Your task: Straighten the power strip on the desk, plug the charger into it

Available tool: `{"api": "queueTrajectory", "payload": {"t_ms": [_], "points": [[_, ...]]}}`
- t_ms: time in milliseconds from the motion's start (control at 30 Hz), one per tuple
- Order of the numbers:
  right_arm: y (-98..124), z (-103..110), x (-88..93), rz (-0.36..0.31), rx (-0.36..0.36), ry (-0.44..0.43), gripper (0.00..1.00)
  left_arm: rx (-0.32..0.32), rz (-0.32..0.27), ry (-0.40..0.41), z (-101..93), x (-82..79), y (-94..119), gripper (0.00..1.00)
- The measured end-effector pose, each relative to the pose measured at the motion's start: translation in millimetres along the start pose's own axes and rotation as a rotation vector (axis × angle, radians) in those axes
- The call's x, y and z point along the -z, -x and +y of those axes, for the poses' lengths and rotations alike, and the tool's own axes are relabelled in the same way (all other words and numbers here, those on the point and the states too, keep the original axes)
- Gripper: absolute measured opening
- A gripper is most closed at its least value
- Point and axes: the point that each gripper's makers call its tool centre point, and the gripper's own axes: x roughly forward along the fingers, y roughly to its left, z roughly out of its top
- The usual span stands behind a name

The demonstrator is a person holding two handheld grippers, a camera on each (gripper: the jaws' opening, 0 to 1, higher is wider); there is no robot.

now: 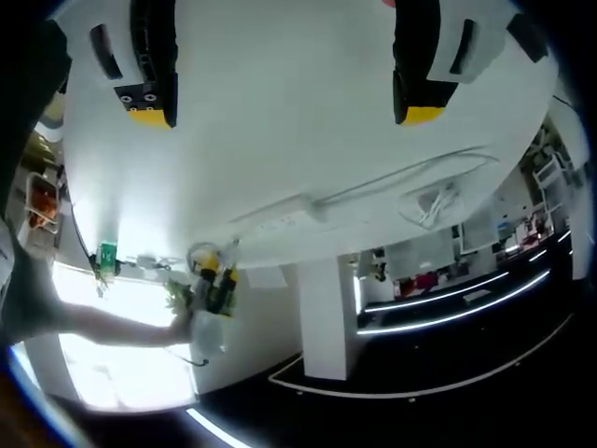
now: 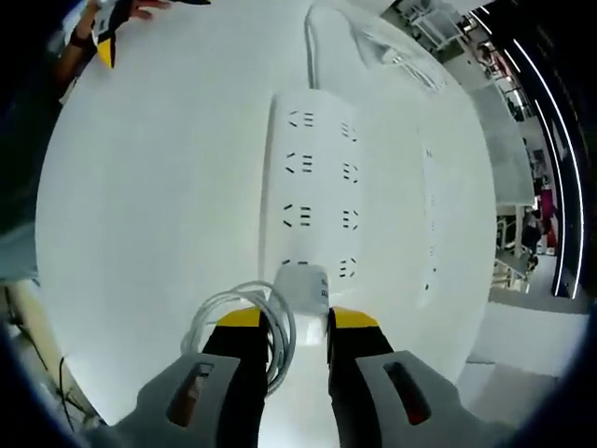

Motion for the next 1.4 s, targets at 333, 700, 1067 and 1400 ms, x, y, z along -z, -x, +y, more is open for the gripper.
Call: {"api": "queueTrajectory", "payload": {"t_ms": [333, 700, 1067, 1400], "points": [[0, 10, -5.4, 0.066, -0.023, -0.009, 0.22, 0.006, 0.01, -0.009, -1.6, 1.5, 0, 0.99], [-1, 9, -7.7, 0.073, -0.037, -0.027, 0.22, 0.009, 0.006, -0.008, -2.5, 0.9, 0, 0.99], [-3, 7, -12.4, 0.111, -0.042, -0.019, 0.22, 0.006, 0.005, -0.005, -3.2, 1.6, 1, 0.99], [-4, 5, -15.0, 0.118, -0.059, -0.049, 0.22, 0.001, 0.003, -0.003, -1.4, 2.1, 3, 0.99]]}}
